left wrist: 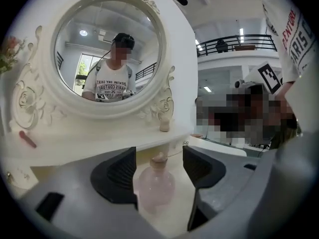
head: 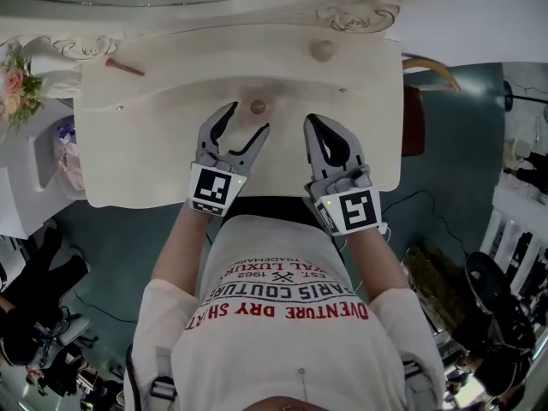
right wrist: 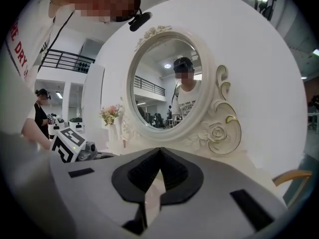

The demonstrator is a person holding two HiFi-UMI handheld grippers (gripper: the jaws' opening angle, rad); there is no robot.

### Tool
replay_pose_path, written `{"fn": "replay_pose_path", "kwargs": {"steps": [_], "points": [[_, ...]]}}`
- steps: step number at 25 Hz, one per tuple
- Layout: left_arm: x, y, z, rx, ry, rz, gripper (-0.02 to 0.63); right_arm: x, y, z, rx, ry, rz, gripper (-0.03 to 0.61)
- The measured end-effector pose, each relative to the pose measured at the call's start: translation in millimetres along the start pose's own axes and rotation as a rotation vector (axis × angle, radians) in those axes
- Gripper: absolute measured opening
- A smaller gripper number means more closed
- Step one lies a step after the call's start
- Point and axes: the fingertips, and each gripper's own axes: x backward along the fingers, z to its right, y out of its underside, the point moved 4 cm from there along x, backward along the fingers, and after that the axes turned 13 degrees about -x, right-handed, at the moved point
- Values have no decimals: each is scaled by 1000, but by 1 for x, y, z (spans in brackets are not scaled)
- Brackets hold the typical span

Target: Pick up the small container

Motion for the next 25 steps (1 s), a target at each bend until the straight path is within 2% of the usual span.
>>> {"fn": "replay_pose_path", "kwargs": {"steps": [6, 12, 15, 19, 22, 25], "points": [[-33, 23, 8, 8, 12, 20, 278, -12, 12, 21, -1, -15, -35, -2], [-49, 37, 6, -14, -22, -15, 274, -19, 22, 36, -8, -17, -49, -2], [-50, 39, 2, -19, -41, -9, 224, -19, 26, 40, -12, -19, -59, -2], [-49, 37, 1, -31, -54, 5, 198, -20, 30, 45, -12, -24, -82, -2], [-49, 34, 1, -48, -59, -3, 152, -20, 30, 45, -17, -28, -88, -2], [-50, 33, 3, -47, -50, -29, 146, -19, 30, 43, -20, -32, -96, -2]]}}
